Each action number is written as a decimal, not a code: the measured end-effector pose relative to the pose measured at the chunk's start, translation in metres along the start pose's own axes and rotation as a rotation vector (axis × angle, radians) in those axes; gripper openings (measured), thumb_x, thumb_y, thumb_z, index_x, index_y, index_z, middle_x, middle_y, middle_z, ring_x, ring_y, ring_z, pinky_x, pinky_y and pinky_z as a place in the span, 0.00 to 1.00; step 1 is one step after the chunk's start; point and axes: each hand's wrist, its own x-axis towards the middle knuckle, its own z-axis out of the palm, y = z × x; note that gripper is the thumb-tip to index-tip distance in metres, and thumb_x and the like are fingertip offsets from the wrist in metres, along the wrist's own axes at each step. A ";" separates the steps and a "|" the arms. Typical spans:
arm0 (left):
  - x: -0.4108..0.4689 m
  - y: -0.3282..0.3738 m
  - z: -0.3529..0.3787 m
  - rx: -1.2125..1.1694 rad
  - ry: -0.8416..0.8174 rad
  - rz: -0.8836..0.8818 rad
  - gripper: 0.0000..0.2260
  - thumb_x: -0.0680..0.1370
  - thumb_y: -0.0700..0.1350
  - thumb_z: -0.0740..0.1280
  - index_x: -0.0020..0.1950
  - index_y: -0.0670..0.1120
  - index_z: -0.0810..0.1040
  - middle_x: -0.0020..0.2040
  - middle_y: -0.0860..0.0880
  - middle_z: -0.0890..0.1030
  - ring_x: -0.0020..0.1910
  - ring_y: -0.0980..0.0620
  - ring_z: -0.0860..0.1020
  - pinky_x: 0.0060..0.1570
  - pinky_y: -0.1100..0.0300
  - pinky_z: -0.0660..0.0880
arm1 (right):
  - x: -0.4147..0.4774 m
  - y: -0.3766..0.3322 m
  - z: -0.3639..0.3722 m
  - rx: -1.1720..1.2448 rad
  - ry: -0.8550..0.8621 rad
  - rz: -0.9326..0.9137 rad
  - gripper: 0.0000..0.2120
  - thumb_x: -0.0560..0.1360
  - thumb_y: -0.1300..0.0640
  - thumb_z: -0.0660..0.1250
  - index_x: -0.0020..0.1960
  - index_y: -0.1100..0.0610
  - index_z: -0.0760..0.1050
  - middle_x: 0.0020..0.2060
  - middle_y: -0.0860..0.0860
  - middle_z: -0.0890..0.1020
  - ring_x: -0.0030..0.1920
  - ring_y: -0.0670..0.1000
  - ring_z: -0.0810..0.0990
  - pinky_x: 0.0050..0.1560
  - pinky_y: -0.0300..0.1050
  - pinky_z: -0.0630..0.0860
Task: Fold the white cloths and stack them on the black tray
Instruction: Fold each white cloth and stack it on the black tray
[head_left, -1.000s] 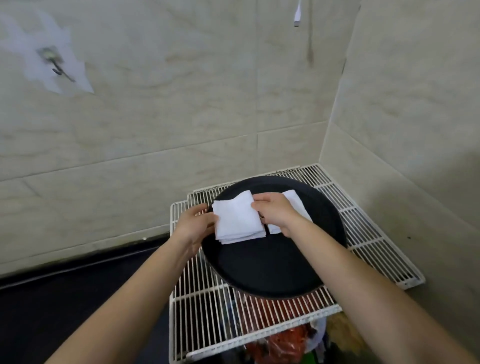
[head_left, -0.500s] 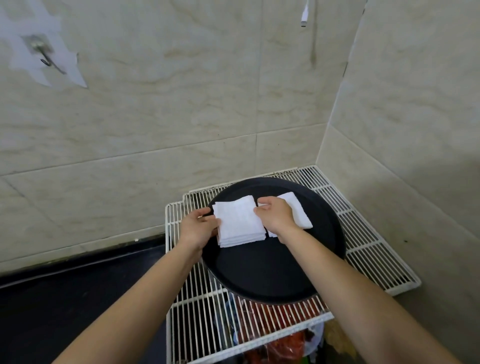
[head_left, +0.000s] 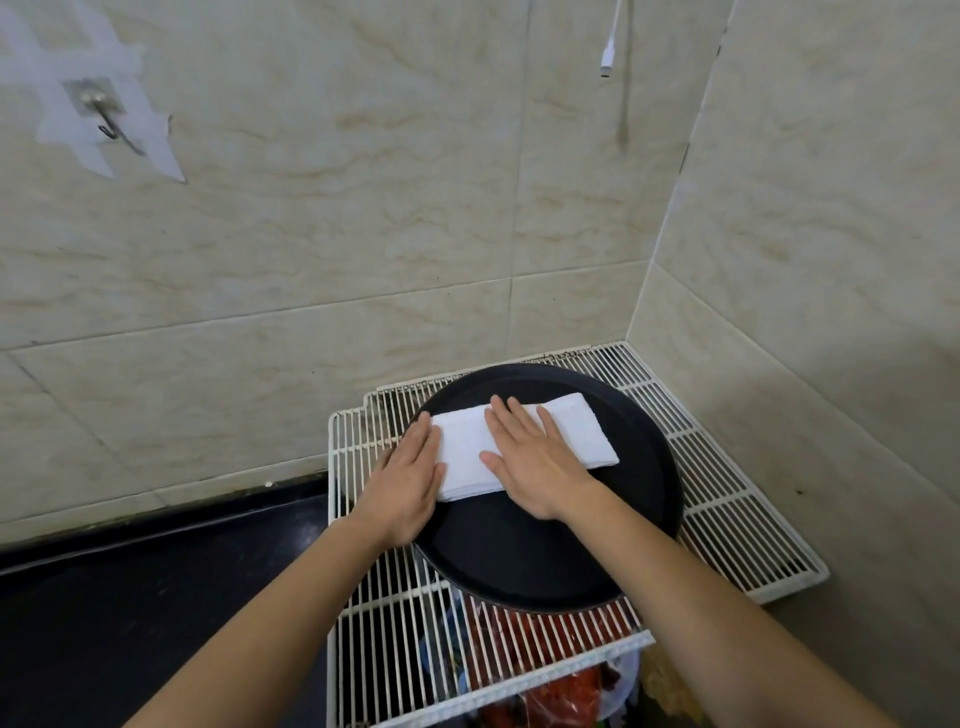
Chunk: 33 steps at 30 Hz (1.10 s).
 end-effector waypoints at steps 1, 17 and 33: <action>0.000 -0.001 0.000 -0.041 -0.017 -0.010 0.27 0.85 0.53 0.47 0.81 0.44 0.44 0.81 0.48 0.38 0.80 0.52 0.41 0.79 0.48 0.49 | 0.000 0.000 0.003 -0.016 -0.027 0.004 0.31 0.85 0.43 0.43 0.82 0.57 0.41 0.81 0.51 0.40 0.80 0.51 0.39 0.79 0.55 0.38; -0.148 -0.068 -0.120 0.234 0.653 -0.435 0.34 0.79 0.68 0.45 0.81 0.52 0.52 0.82 0.43 0.45 0.81 0.43 0.44 0.76 0.37 0.48 | 0.024 -0.090 -0.081 0.090 0.487 -0.101 0.36 0.79 0.33 0.40 0.82 0.50 0.52 0.81 0.56 0.43 0.80 0.58 0.39 0.79 0.58 0.40; -0.581 -0.172 -0.116 0.462 0.590 -1.309 0.40 0.75 0.74 0.42 0.82 0.54 0.46 0.81 0.46 0.38 0.79 0.43 0.36 0.74 0.33 0.40 | -0.012 -0.509 -0.014 0.171 0.352 -0.695 0.43 0.75 0.23 0.42 0.81 0.46 0.38 0.79 0.55 0.32 0.77 0.62 0.28 0.76 0.67 0.38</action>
